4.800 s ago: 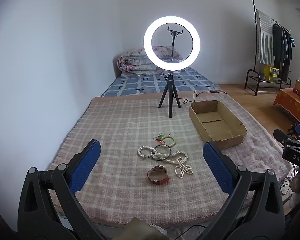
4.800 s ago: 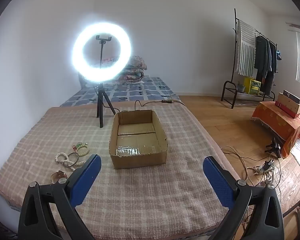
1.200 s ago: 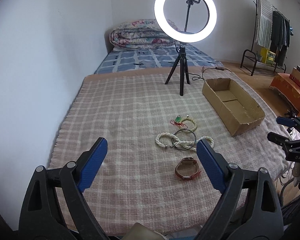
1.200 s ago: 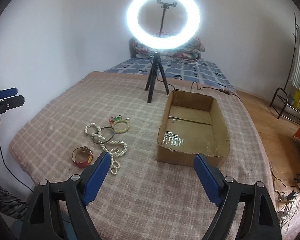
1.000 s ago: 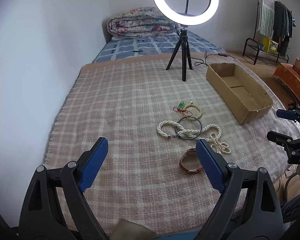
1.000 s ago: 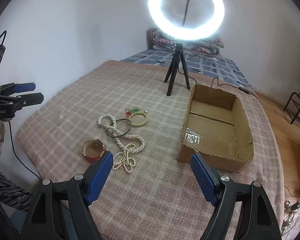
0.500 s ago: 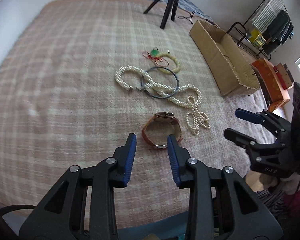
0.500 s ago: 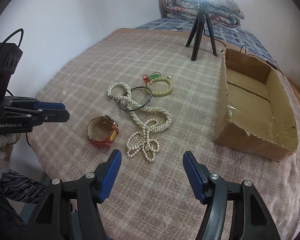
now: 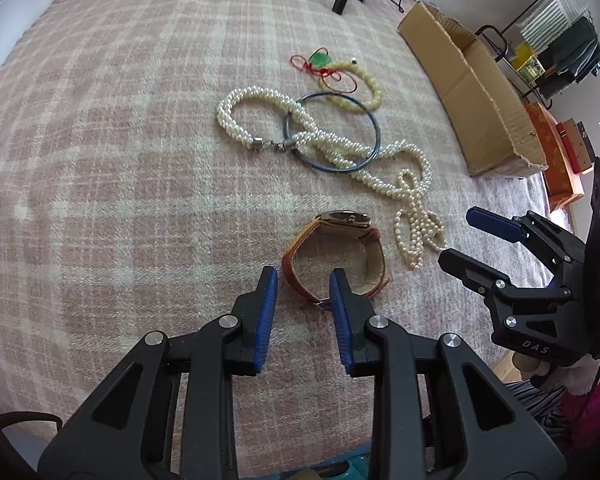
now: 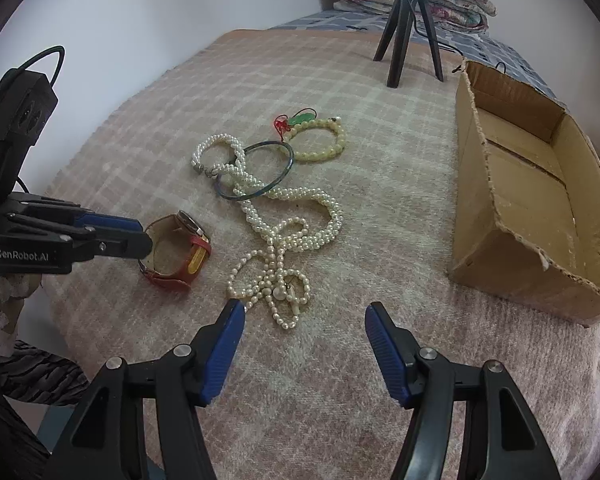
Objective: Organize jewelry
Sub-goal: 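Move the left tool to the brown watch while the right tool approaches the pearl necklace, then close the left tool on the watch strap while the right tool grips the pearl necklace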
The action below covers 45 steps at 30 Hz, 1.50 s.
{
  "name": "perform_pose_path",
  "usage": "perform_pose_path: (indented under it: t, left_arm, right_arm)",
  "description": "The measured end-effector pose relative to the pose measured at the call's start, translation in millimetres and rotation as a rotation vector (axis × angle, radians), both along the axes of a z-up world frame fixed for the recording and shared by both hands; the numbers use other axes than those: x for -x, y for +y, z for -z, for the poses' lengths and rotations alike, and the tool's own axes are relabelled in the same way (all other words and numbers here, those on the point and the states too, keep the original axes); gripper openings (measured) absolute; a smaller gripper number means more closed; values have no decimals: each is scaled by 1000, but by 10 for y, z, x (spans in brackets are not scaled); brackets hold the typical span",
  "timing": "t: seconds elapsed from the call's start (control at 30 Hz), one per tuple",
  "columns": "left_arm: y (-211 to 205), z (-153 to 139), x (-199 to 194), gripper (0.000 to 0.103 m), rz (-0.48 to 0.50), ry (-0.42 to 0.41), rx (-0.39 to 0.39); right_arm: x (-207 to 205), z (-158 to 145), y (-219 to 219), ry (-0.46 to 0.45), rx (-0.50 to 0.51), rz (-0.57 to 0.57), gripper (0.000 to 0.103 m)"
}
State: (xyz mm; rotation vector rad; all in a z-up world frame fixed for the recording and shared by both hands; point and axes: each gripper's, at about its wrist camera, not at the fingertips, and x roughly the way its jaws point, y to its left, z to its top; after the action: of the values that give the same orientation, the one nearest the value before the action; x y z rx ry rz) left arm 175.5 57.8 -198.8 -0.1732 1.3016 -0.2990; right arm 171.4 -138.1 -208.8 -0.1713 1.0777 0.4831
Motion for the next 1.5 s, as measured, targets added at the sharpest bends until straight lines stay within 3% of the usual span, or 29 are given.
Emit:
perform_pose_path:
  t: [0.33, 0.5, 0.73, 1.03, 1.23, 1.5]
  left_arm:
    - [-81, 137, -103, 26, 12, 14, -27]
    - [-92, 165, -99, 17, 10, 5, -41]
    - [-65, 160, -88, 14, 9, 3, -47]
    - [-91, 170, -103, 14, 8, 1, -48]
    - [-83, 160, -93, 14, 9, 0, -48]
    - [-101, 163, -102, 12, 17, -5, -55]
  right_arm:
    - [-100, 113, 111, -2, 24, -19, 58]
    - [-1, 114, 120, 5, 37, -57, 57]
    - [-18, 121, 39, 33, 5, -41, 42]
    - [-87, -19, 149, -3, -2, -65, 42]
    - [-194, 103, 301, 25, 13, -82, 33]
    - [-248, 151, 439, 30, 40, -101, 30]
